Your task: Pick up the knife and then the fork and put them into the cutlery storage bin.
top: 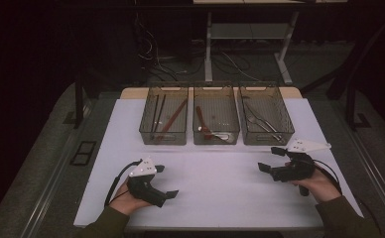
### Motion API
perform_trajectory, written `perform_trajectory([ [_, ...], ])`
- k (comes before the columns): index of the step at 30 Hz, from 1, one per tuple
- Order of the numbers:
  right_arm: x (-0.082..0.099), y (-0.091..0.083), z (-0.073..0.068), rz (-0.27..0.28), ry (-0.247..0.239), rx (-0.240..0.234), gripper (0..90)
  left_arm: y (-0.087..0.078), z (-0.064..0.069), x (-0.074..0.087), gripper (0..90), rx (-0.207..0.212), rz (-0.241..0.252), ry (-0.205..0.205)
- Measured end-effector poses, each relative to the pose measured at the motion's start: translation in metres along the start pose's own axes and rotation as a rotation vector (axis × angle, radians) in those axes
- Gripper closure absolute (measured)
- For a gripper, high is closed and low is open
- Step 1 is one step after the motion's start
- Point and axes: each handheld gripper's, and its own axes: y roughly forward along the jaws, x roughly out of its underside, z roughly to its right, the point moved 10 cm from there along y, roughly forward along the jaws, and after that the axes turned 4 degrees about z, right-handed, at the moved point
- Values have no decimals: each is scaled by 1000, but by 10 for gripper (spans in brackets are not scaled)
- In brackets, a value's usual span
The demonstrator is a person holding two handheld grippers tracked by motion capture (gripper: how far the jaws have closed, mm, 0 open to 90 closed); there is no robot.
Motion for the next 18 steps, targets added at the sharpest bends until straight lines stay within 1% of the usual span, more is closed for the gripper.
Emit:
perform_trajectory([
  [2,4,0,-4,1,2,-4,160,0,0,0,0,0,-1,0],
  [6,10,-1,-10,6,-10,-6,160,0,0,0,0,-1,-3,2],
  [10,15,-2,-17,13,2,-19,160,0,1,0,0,-1,0,2],
  [15,23,-3,-26,10,4,-28,160,0,1,0,0,-2,2,1],
  [18,26,-5,-29,19,9,-32,160,0,1,0,0,-2,1,2],
])
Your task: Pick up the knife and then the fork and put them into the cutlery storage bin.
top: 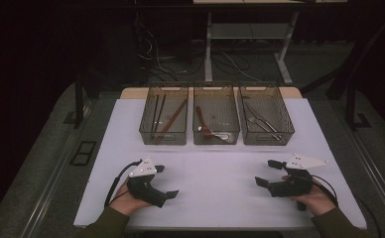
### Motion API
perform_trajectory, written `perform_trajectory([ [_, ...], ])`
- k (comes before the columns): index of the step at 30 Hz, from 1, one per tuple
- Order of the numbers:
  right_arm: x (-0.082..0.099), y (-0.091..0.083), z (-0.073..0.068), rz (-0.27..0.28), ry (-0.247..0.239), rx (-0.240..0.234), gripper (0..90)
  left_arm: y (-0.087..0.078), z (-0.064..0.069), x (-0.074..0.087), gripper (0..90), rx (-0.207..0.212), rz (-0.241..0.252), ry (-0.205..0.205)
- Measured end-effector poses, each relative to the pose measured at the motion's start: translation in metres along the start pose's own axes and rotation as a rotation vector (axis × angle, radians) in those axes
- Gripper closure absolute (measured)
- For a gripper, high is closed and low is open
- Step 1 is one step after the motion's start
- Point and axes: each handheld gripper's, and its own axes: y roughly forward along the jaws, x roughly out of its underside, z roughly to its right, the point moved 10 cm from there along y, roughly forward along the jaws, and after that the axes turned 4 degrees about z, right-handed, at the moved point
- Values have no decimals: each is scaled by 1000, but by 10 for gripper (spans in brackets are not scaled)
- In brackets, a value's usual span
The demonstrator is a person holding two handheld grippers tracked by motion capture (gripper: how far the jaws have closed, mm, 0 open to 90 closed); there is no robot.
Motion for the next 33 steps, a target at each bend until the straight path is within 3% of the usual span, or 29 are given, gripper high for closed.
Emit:
perform_trajectory([
  [12,14,-4,-7,-24,13,-20,160,-1,0,0,0,-2,5,-7],
  [33,18,-2,-9,-47,-40,-18,160,0,1,0,0,0,-2,5],
])
